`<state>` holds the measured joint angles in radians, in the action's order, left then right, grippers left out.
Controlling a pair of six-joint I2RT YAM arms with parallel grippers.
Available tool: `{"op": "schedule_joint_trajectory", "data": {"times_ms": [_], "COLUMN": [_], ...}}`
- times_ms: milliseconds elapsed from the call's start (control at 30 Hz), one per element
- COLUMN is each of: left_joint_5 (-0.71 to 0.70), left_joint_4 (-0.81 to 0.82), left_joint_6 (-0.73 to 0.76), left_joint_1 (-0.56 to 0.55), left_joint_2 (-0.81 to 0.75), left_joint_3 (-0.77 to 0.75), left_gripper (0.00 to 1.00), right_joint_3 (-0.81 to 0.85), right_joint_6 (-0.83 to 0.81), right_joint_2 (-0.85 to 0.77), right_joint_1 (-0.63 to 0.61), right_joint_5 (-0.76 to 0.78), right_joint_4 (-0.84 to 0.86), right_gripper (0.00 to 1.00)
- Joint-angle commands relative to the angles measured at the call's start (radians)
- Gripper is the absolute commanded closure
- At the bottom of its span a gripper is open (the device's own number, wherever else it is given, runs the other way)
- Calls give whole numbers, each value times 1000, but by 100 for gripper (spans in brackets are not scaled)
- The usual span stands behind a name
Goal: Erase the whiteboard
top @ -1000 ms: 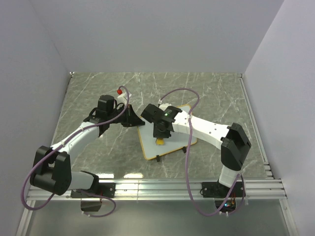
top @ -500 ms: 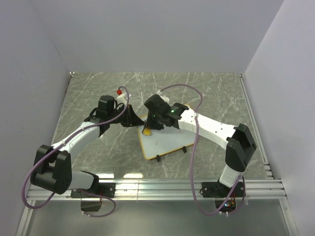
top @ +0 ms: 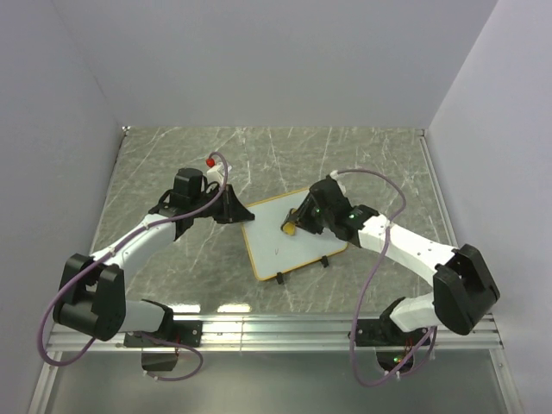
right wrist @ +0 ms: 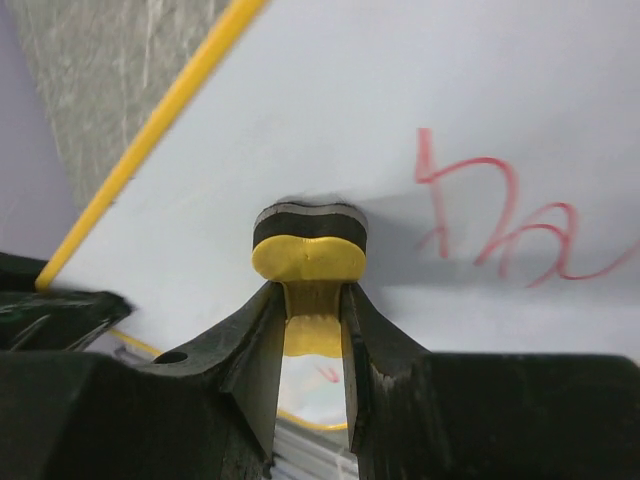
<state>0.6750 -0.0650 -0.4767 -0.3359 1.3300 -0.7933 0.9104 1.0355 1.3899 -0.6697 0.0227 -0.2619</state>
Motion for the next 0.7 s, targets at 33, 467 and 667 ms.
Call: {"op": "schedule_joint_trajectory", "data": {"times_ms": [33,467,667], "left_joint_5": [-172,-195,-216], "left_joint_4": [-128,-137,-137], "left_joint_6": [85,92,98], "left_joint_1": [-20,-22,-32], "left_joint_2": [20,28,37], "left_joint_3": [25,20,19], "left_gripper": [100,100,100], "right_joint_3": [-116,-205,-19], "right_joint_6": [-19,32,-57], "right_joint_2": [9,-258,-206], "right_joint_1": [27,83,154], "right_joint_5": [183,180,132], "right_joint_4": [-71,-137,-100], "right_gripper": [100,100,100]}}
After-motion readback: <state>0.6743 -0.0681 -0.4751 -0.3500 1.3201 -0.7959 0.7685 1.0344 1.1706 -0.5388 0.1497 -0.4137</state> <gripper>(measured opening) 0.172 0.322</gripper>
